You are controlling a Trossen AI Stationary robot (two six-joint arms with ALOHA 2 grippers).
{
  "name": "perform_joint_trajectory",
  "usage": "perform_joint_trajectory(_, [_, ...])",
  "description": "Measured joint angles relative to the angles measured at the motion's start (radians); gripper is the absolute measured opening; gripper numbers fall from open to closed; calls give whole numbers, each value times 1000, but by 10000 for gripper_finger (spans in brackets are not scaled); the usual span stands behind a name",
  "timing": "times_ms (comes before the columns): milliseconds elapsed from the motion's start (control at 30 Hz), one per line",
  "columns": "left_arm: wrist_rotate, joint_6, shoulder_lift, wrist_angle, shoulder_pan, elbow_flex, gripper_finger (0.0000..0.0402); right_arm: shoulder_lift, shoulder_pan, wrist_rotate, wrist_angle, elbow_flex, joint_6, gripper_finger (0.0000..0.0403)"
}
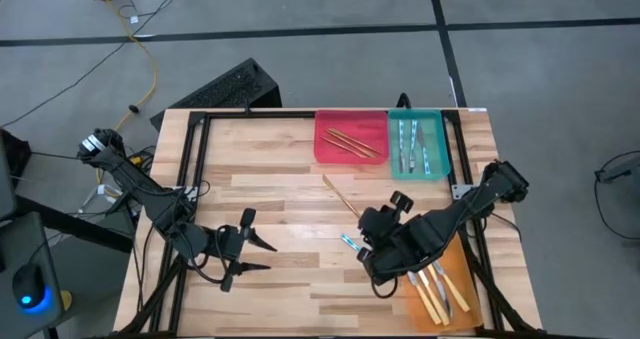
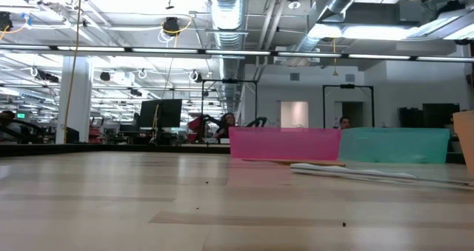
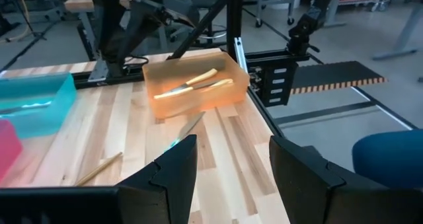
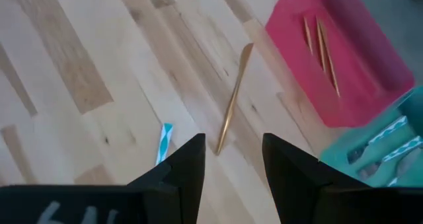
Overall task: Sort silverware by color (type)
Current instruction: Put the golden knife into the red bin
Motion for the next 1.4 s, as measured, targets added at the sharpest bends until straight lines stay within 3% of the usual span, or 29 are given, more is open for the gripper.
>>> perform_joint_trajectory(300, [-1, -54, 0, 5, -6, 0, 173, 0, 7, -46, 72, -7, -138, 165])
perform_joint_trajectory(500, [-9, -72, 0, 19, -7, 0, 173, -28, -12, -62, 171, -178, -168, 151])
perform_joint_trajectory(800, [-10, -97, 0, 58, -6, 0, 173, -262, -144, -104, 729, -629, -207, 130])
perform_joint_trajectory(1000, [-55, -99, 0, 61, -6, 0, 173, -321, -252, -127, 1157, -892, -248, 153])
perform_joint_trajectory(1167, [-60, -104, 0, 60, -6, 0, 173, -269, -329, -130, 1285, -981, -274, 189])
perform_joint_trajectory(1400, [-99, -122, 0, 52, -6, -1, 173, -102, -389, -127, 1487, -975, -427, 221])
